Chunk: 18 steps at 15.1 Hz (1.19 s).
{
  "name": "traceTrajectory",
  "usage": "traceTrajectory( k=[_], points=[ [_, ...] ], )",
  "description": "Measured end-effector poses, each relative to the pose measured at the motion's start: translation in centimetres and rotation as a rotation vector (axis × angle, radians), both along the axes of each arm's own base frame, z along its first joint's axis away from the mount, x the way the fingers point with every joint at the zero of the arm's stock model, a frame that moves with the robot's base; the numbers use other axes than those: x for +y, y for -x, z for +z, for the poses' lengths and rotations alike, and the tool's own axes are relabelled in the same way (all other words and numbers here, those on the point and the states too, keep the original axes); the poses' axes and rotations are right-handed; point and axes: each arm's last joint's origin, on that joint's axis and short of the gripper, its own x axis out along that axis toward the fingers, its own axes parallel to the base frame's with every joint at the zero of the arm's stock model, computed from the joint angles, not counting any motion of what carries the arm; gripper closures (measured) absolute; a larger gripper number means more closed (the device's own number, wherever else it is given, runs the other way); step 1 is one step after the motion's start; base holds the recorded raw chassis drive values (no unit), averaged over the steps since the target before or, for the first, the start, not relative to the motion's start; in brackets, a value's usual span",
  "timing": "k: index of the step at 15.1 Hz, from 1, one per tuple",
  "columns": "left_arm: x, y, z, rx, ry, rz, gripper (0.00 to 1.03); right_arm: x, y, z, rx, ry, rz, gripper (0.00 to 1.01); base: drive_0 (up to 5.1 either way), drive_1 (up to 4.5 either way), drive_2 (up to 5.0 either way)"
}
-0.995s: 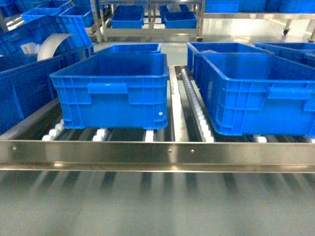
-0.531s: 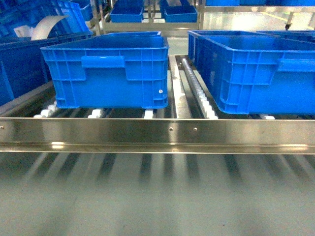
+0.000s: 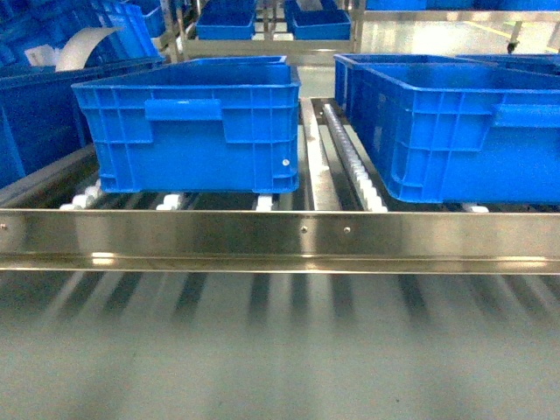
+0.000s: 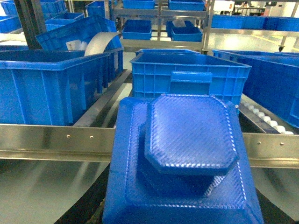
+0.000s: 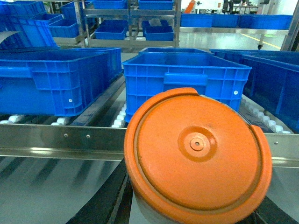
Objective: Sort blue parts and orange caps into right shelf containers
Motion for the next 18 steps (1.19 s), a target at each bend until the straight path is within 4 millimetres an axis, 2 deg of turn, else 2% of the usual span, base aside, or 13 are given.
traceTrajectory(
  k=[5, 18],
  points=[
    [0.00, 0.00, 0.00, 0.000, 0.000, 0.000, 0.60, 0.00, 0.00, 0.00, 0.000, 0.000, 0.000, 0.58, 0.0, 0.00, 0.0],
    [0.00, 0.00, -0.01, 0.001, 0.000, 0.000, 0.60, 0.00, 0.00, 0.00, 0.000, 0.000, 0.000, 0.58, 0.0, 4.13, -4.1]
  ],
)
